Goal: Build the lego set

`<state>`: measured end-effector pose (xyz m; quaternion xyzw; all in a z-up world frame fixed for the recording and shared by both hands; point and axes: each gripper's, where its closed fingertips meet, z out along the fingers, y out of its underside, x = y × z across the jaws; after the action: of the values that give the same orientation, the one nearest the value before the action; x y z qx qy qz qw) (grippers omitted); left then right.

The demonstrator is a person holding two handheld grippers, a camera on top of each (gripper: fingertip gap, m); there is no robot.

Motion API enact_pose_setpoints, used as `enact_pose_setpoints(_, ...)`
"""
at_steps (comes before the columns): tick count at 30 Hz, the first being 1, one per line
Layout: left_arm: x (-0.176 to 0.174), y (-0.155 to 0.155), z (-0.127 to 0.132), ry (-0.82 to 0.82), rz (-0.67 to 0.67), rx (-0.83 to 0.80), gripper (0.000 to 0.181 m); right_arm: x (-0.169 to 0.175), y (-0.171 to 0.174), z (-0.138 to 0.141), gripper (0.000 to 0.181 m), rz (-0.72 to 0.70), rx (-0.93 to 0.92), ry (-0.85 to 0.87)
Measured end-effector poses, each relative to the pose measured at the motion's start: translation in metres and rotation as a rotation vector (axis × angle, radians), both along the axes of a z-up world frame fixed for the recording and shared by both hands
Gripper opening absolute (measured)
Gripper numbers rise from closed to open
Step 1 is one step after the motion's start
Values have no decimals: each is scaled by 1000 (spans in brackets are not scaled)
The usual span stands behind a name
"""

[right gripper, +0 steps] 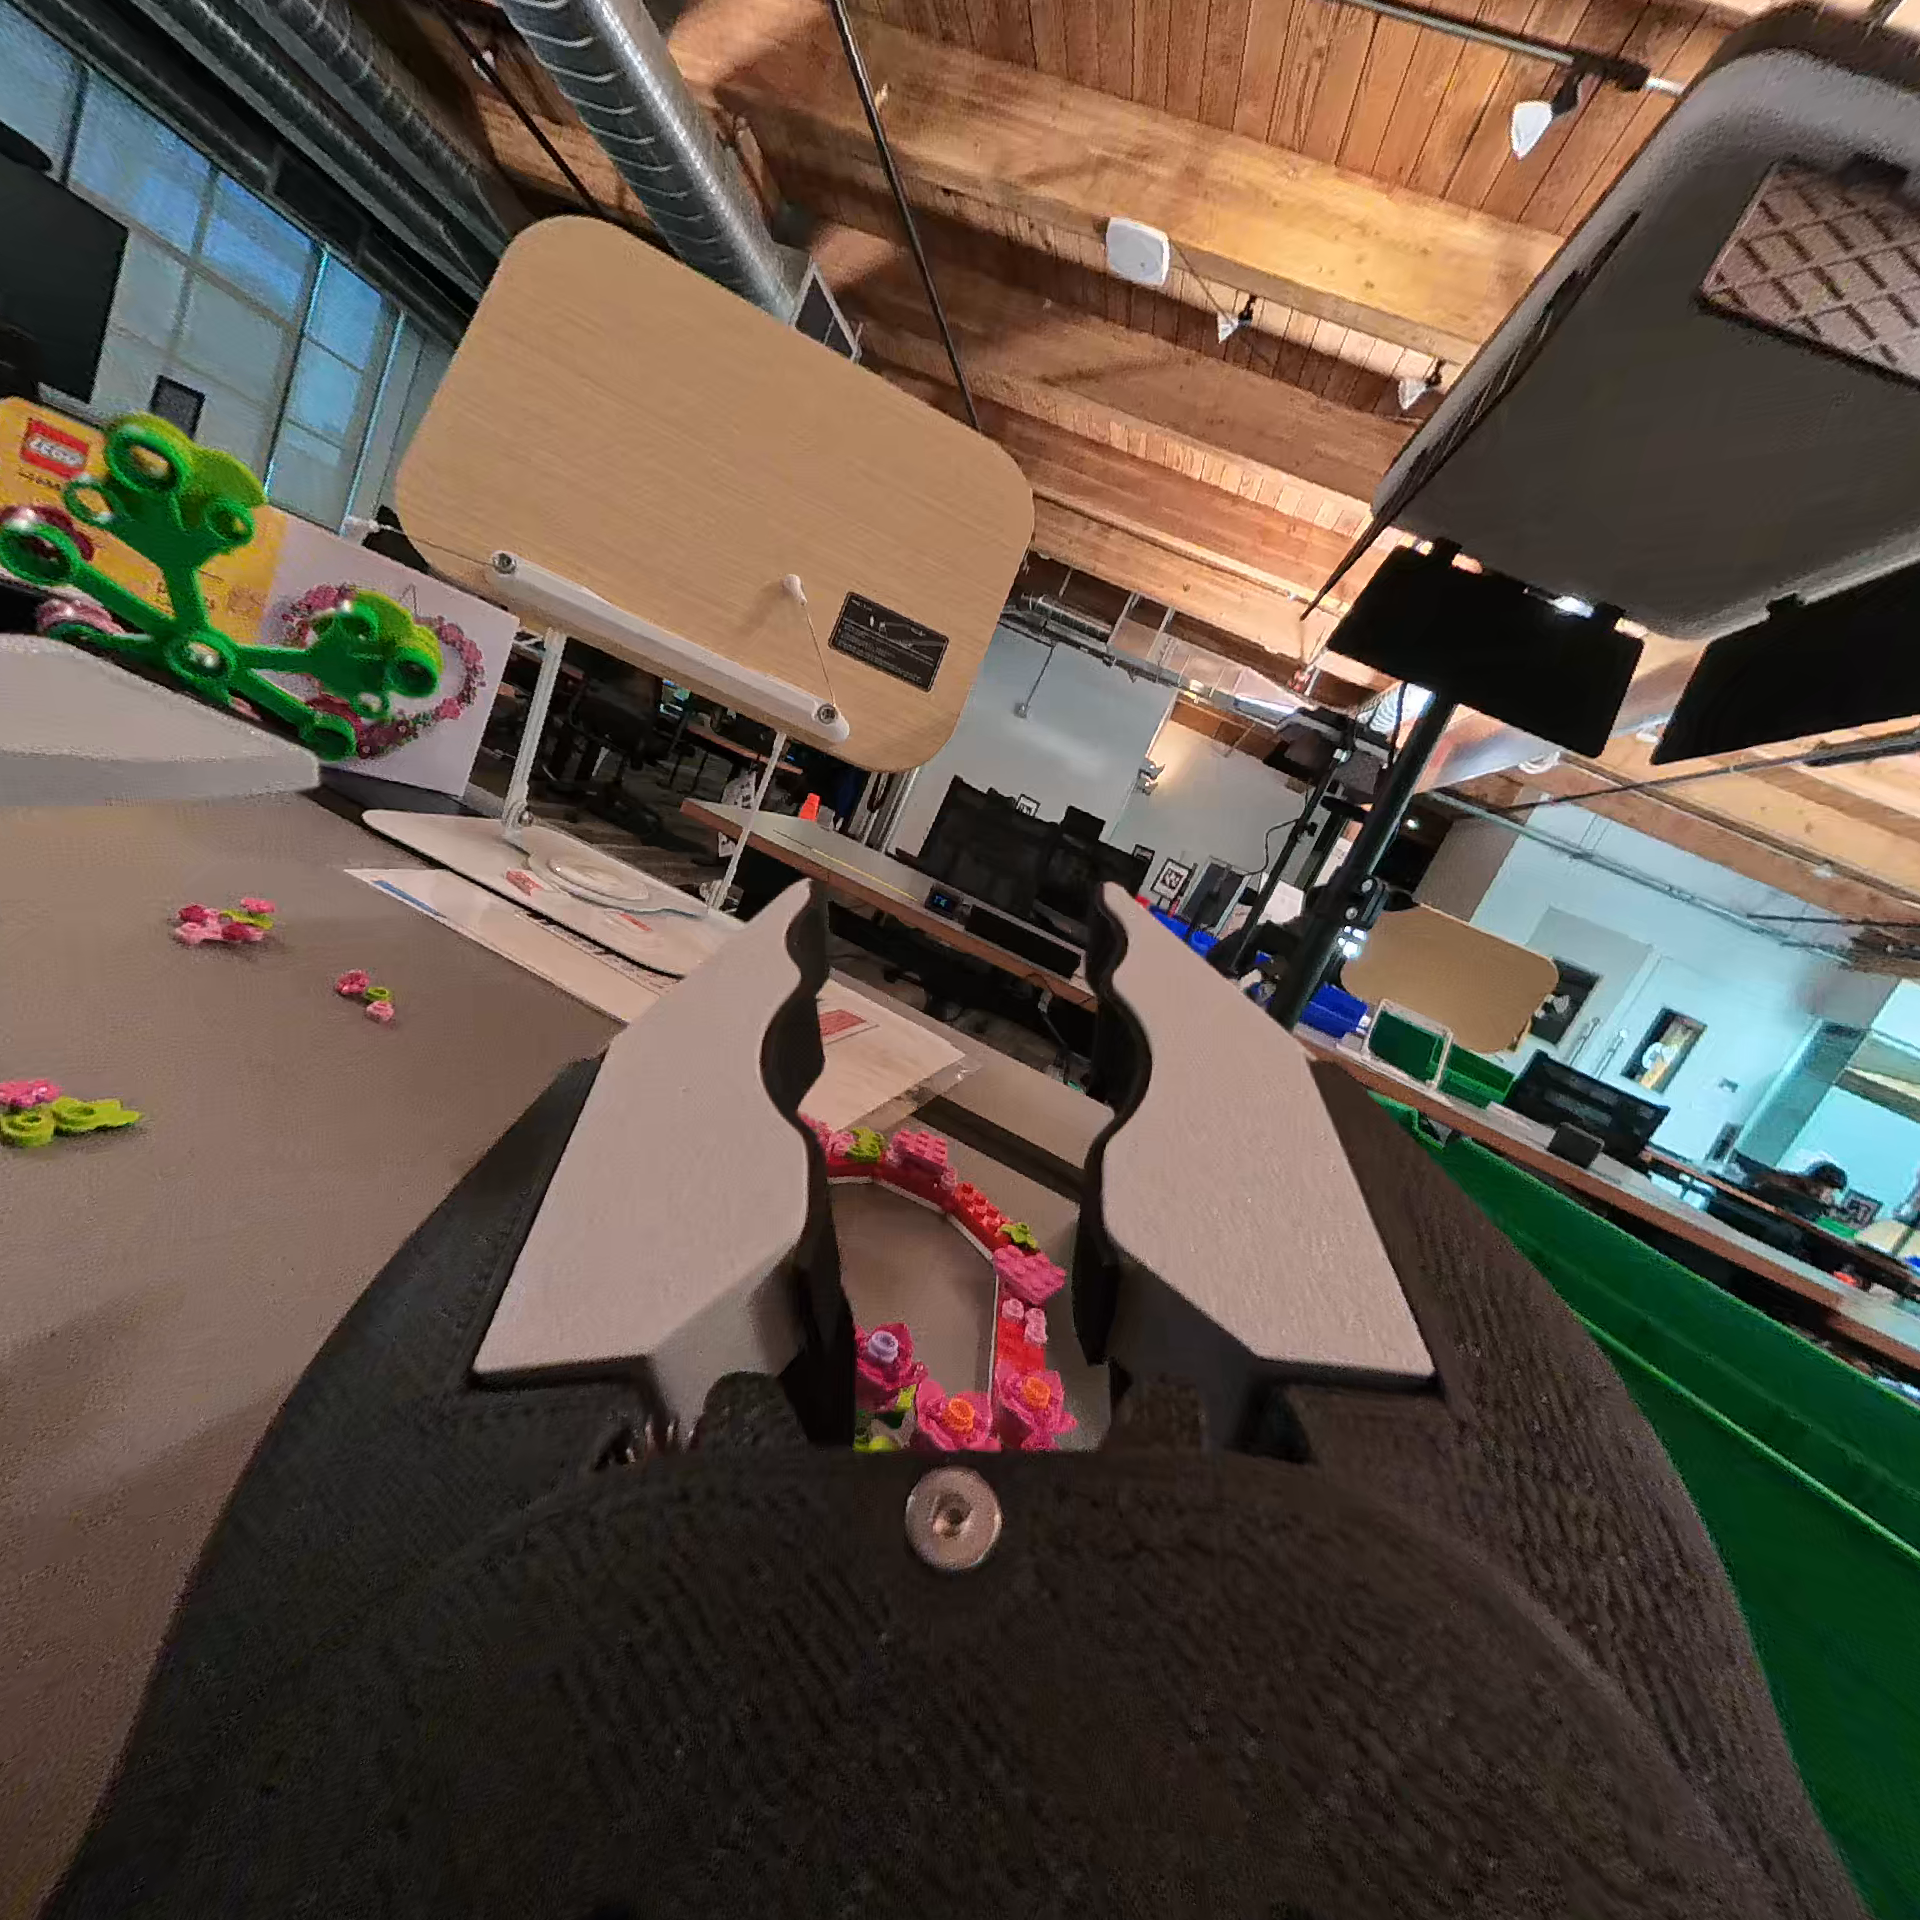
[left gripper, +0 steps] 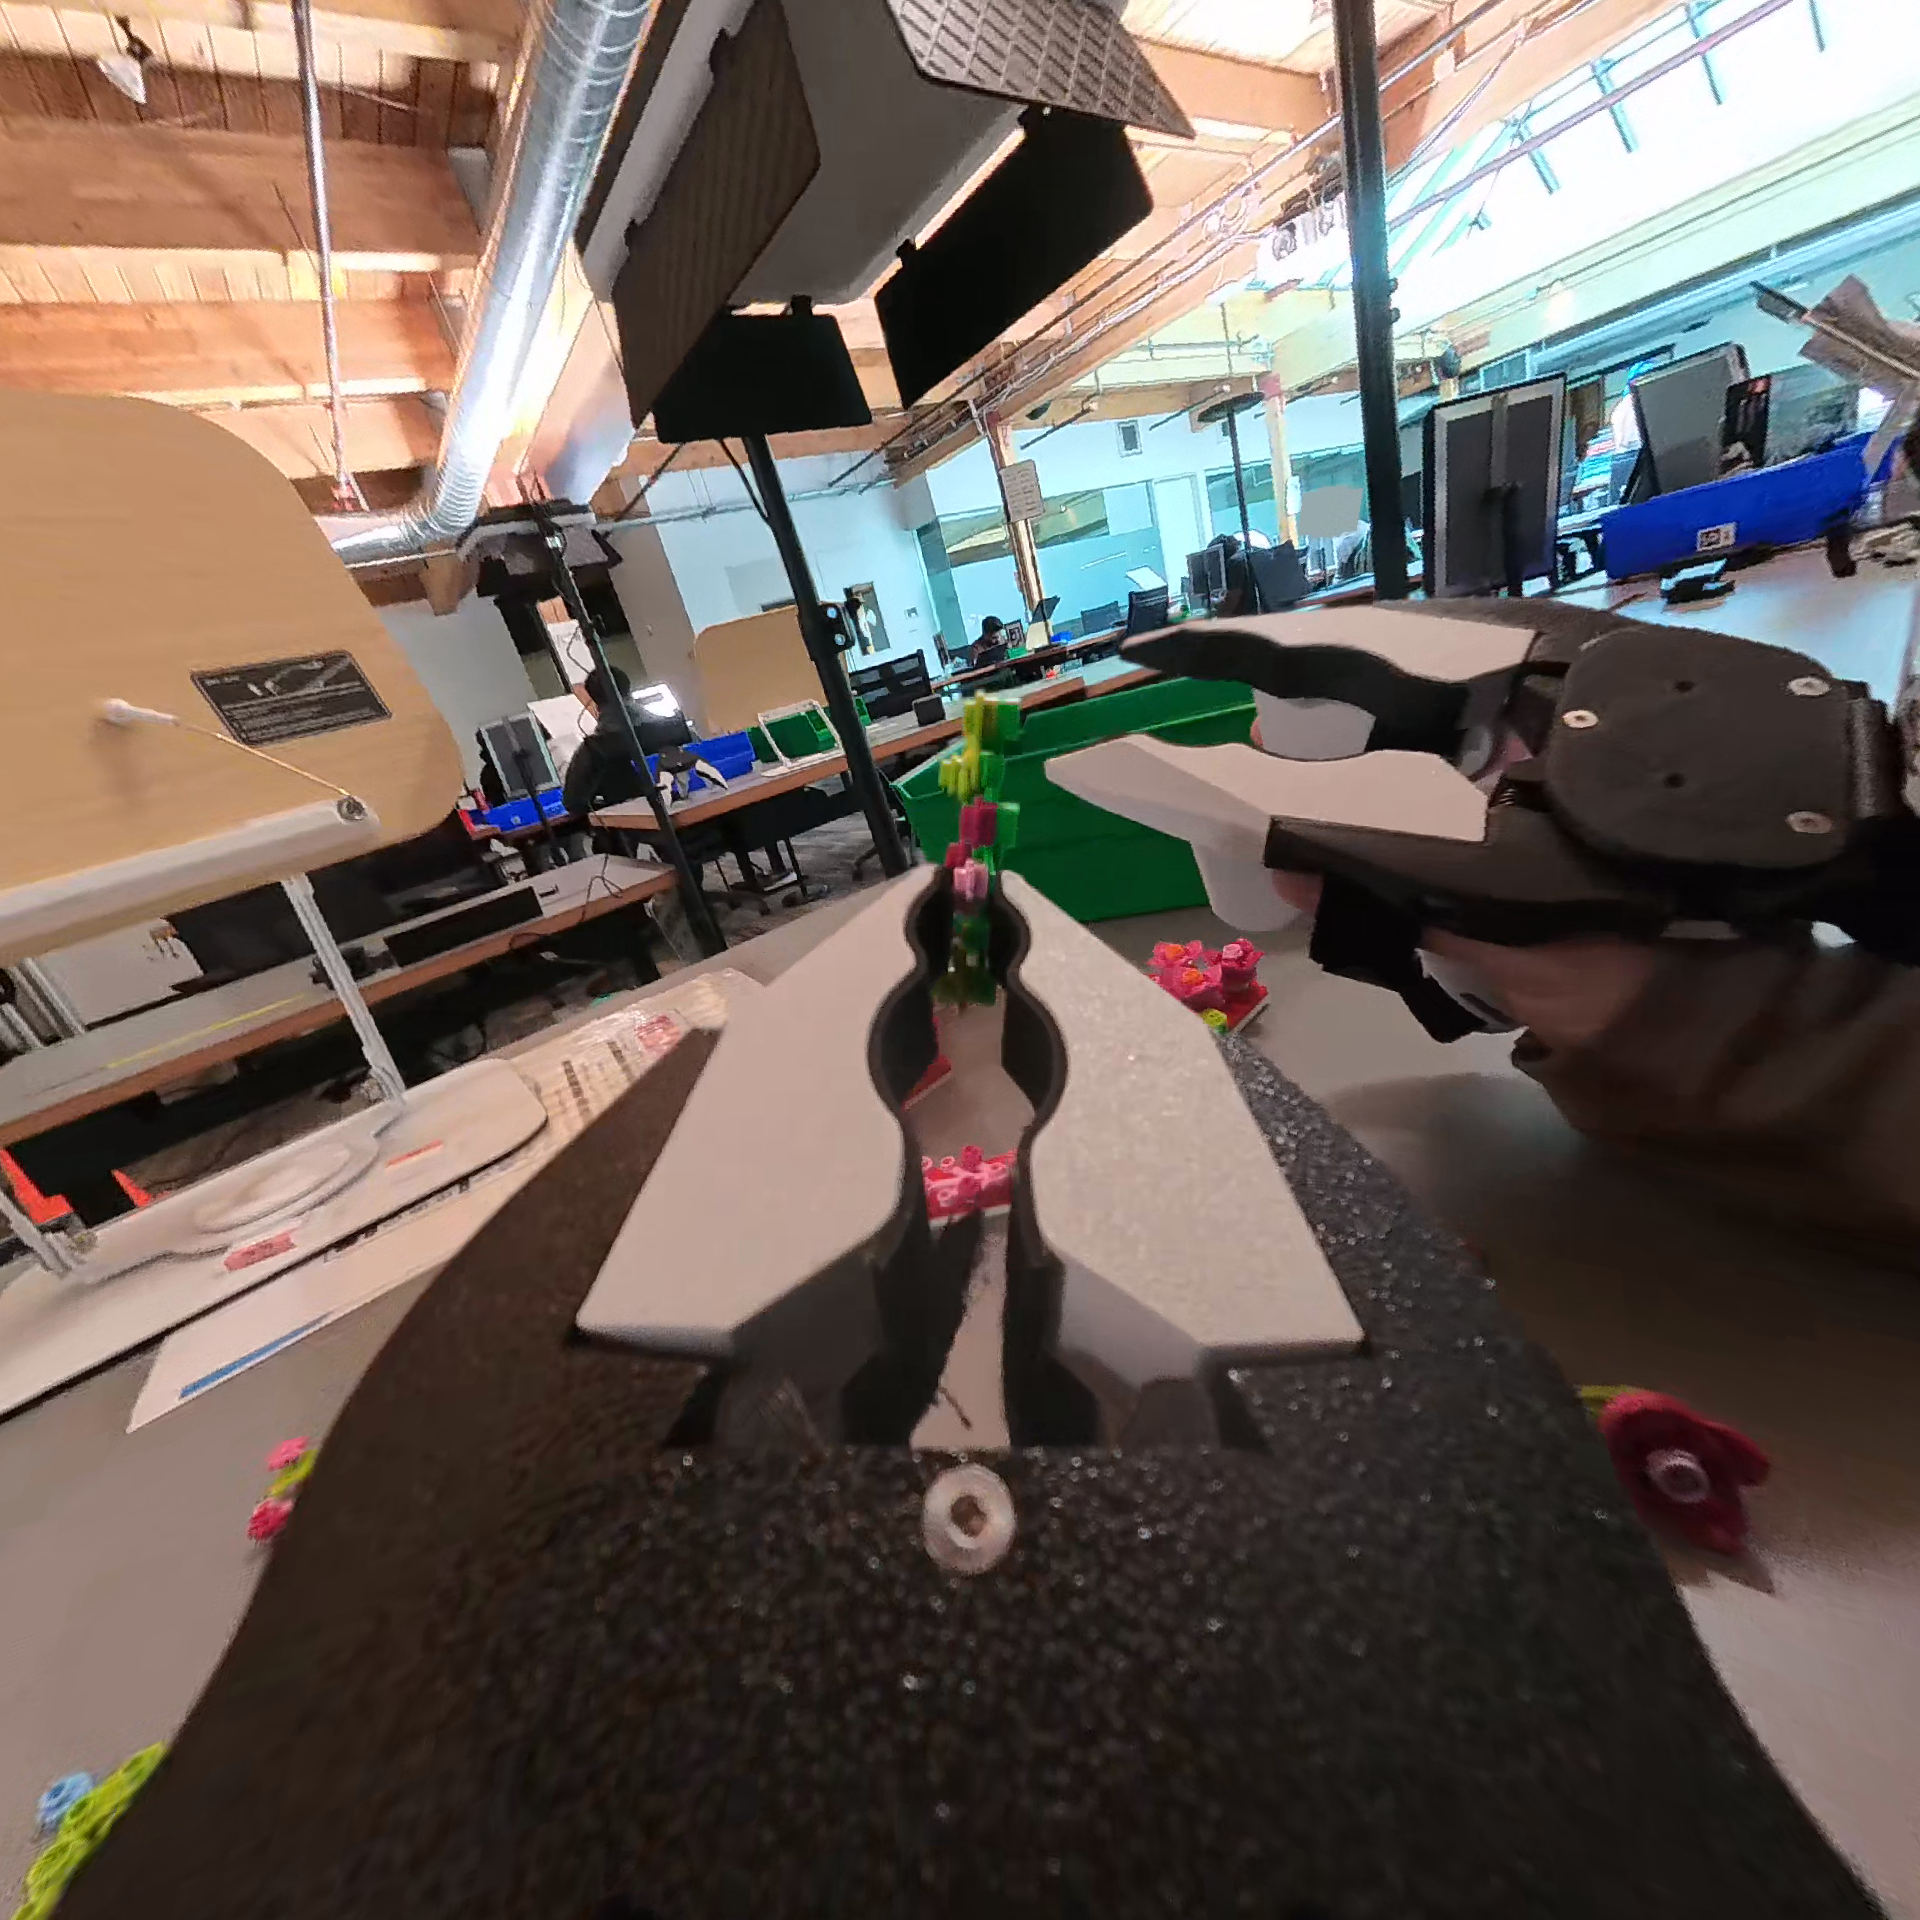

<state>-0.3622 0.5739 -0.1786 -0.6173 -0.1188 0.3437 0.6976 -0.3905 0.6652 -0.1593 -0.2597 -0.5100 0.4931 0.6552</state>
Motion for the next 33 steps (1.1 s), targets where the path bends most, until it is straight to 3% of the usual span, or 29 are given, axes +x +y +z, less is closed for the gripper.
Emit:
enact_pose_setpoints(3, -1, -1, 0, -18, -3, 4, 4, 0, 4, -3, 47, -25, -7, -18)
enact_pose_setpoints(8, -2, -4, 4, -5, 16, -9, 4, -1, 38, -13, 33, -214, -78, -88)
enact_pose_setpoints(11, -3, -8, 11, 44, 54, -23, 4, 0, 43, -11, 31, -211, -125, -98)
enact_pose_setpoints(16, 3, 1, 16, 129, 33, -130, 4, 6, 20, -10, 30, -125, 5, -96)
enact_pose_setpoints(20, 36, 12, -13, 179, -173, -412, 4, 22, -18, -14, 31, 161, 63, -131)
enact_pose_setpoints(23, 54, 10, -44, 345, -309, -694, 4, 42, -43, -48, 25, 356, 300, -279)
enact_pose_setpoints(27, 53, -1, -55, 375, -390, -769, 4, 102, -68, -90, 26, 785, 404, -578)
enact_pose_setpoints(30, 42, -3, -61, 335, -448, -779, 4, 116, -68, -95, 28, 884, 389, -675)
enact_pose_setpoints(33, 32, 2, -76, 297, -461, -822, 4, 120, -69, -103, 29, 891, 366, -735)
